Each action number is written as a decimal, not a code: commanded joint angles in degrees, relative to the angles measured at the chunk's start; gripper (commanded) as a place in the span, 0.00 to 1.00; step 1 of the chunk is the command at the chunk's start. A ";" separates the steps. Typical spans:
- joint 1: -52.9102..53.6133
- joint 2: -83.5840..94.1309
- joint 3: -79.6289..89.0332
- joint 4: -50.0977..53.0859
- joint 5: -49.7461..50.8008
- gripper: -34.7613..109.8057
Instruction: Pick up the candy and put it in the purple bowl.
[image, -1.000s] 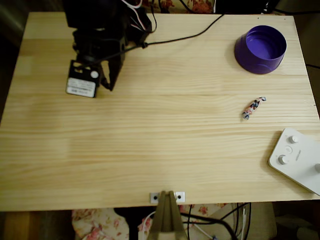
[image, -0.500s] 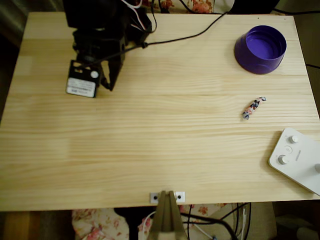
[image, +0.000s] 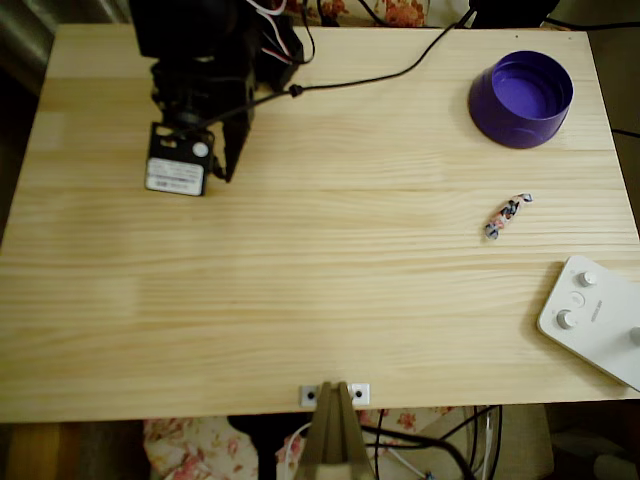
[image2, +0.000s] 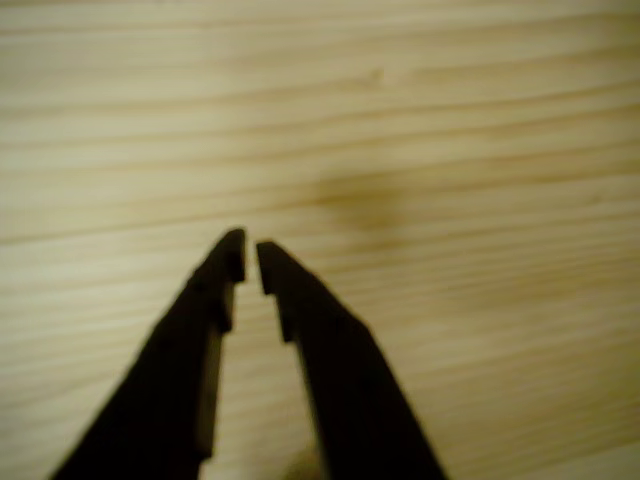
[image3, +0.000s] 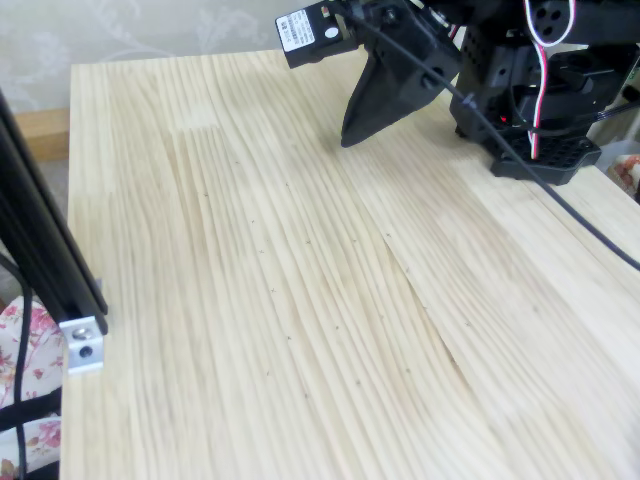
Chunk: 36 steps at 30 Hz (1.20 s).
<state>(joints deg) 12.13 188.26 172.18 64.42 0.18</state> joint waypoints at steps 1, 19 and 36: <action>0.79 0.79 -0.44 -1.23 -0.79 0.24; 0.97 0.79 -0.44 -1.23 -0.70 0.24; -0.62 0.79 -0.44 -1.23 -2.29 0.24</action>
<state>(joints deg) 11.78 188.26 172.18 64.42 -0.53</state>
